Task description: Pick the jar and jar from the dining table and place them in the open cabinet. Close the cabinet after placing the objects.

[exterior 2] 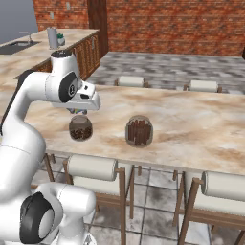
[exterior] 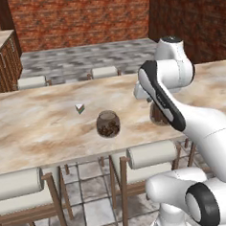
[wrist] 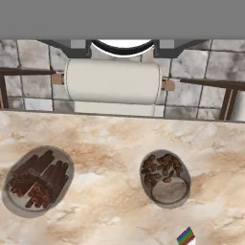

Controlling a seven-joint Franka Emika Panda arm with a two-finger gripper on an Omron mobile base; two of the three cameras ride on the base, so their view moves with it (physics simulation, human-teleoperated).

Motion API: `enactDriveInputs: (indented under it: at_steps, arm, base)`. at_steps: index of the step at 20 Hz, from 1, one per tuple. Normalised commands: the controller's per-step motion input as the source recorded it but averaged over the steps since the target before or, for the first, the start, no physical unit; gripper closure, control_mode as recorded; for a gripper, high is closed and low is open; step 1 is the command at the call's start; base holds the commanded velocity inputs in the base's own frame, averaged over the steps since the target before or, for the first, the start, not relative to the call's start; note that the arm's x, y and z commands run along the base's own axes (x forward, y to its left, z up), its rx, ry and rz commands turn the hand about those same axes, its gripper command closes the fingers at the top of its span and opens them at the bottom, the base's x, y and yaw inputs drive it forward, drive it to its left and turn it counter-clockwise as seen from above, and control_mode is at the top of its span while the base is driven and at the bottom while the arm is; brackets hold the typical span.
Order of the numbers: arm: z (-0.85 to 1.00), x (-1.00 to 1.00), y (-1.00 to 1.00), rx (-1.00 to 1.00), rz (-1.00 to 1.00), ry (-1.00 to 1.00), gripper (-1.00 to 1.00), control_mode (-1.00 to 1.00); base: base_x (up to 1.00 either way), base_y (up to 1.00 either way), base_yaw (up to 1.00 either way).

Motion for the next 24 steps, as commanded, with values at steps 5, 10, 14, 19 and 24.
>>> enactDriveInputs:
  at_steps: [5,10,14,19,24]
  arm:
    - [-0.04,0.09,0.01,0.01,0.0,0.07,-1.0,-1.0]
    - [-0.26,0.31,0.07,0.01,0.0,0.15,-1.0,-1.0]
    - [-0.43,0.42,0.19,0.0,0.0,0.1,-1.0,-1.0]
    - [-0.32,0.52,0.32,0.0,0.0,0.02,-1.0,-1.0]
    - [-0.15,0.6,0.2,0.0,0.0,0.0,-1.0,-1.0]
  base:
    - [0.0,0.0,0.0]
    - [0.0,0.0,0.0]
    - [0.0,0.0,0.0]
    - [0.0,0.0,0.0]
    - [0.0,0.0,0.0]
